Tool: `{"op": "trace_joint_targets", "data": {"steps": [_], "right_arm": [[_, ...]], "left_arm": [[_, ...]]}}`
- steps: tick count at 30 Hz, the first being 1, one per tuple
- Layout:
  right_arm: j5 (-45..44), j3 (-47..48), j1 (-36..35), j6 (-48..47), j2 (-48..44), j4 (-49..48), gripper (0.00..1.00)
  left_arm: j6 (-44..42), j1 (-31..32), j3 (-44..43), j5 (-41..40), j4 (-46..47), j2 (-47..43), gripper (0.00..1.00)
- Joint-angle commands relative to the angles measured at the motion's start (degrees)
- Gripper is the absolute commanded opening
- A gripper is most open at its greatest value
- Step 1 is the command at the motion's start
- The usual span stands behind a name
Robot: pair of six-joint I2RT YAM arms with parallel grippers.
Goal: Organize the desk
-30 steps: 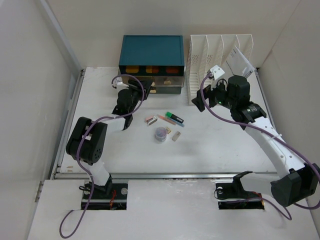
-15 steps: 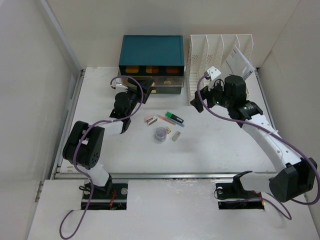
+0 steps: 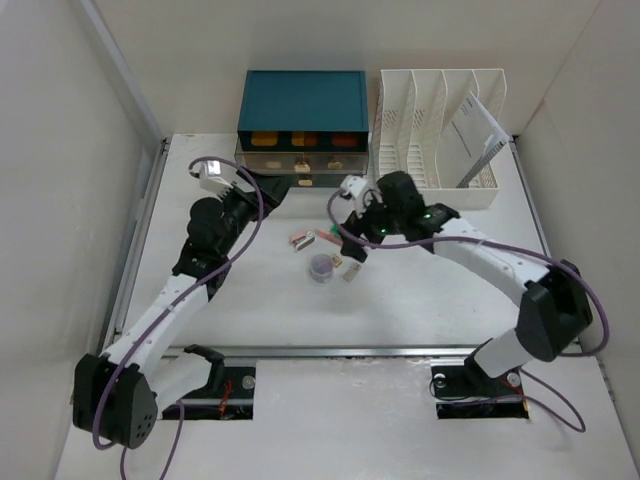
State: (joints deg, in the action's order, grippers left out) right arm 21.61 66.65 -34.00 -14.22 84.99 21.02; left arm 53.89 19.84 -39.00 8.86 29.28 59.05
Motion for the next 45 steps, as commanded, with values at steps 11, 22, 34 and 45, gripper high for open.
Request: {"op": "trace_joint_targets", "data": {"steps": [11, 22, 34, 45], "right_arm": [[-6.0, 9.5, -12.9, -4.6, 16.9, 2.9, 1.00], [-7.1, 15.1, -14.1, -4.6, 24.9, 3.4, 0.96], [-10.1, 14.7, -14.1, -4.1, 25.8, 3.9, 0.35], [-17.5, 17.4, -14.1, -6.6, 13.7, 6.9, 0.09]], "left_arm": [[-28.1, -4.6, -6.5, -3.6, -24.7, -12.0, 0.96], [-29.2, -4.6, -5.4, -4.1, -24.7, -14.8, 0.97], [-29.2, -4.6, -4.9, -5.2, -24.7, -16.5, 0.99], [-29.2, -4.6, -4.9, -7.3, -24.7, -18.2, 0.99]]}}
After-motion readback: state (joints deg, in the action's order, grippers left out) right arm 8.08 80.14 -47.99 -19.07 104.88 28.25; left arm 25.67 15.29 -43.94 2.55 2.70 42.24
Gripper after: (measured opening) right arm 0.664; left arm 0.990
